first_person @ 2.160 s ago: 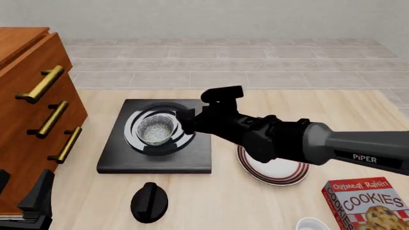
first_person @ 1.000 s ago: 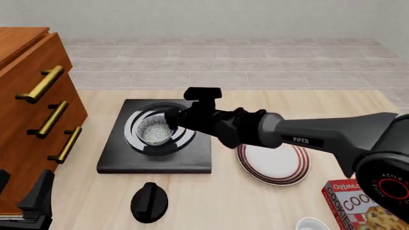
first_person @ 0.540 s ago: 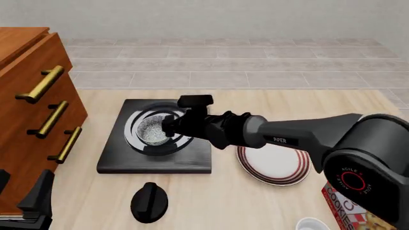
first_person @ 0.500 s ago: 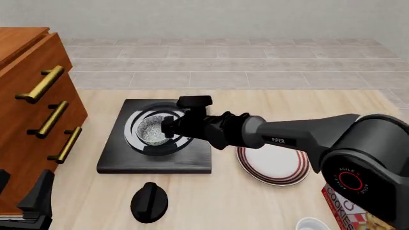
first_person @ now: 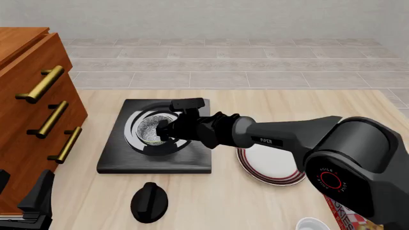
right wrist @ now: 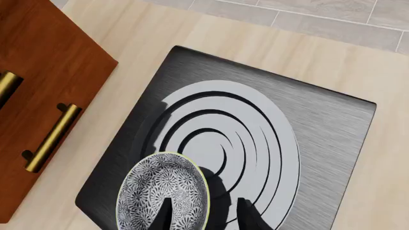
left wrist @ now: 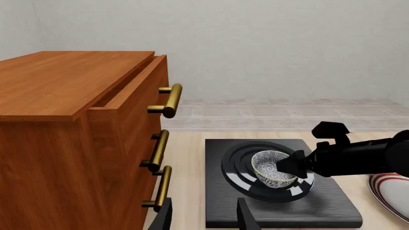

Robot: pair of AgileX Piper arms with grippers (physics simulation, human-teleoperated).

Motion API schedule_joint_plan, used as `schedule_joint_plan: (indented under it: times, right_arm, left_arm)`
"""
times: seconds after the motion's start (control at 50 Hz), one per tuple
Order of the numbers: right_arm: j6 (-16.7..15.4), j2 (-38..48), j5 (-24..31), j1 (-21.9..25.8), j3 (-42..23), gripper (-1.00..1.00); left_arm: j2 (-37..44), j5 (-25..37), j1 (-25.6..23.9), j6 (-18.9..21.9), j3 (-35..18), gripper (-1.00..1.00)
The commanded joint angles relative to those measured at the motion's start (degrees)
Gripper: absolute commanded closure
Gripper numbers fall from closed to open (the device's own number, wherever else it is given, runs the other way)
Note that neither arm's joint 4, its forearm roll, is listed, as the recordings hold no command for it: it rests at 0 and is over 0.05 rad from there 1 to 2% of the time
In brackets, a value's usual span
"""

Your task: Pick the akita bowl on the stove and place it on the plate.

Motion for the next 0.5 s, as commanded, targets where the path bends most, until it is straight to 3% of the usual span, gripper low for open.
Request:
schedule_joint_plan:
  times: [0.02,0.32,0.34,0.5]
  right_arm:
    - [-2.31,3.44,2.91,0.60,-2.50,-1.00]
    - [-3.46,3.52,2.39,0.78,-1.86,-1.00]
    - [-3.86,3.62,2.57,0.61,-2.09,1.00]
    - [-5.01,0.63,2.21,0.90,-0.32,1.00]
  left_arm:
    - [0.00,0.00,0.00,0.00,0.00,-1.00]
    - [0.00,0.00,0.00,0.00,0.00,-1.00]
    - [0.00,0.00,0.00,0.00,0.00,-1.00]
    - [0.00,0.00,0.00,0.00,0.00,-1.00]
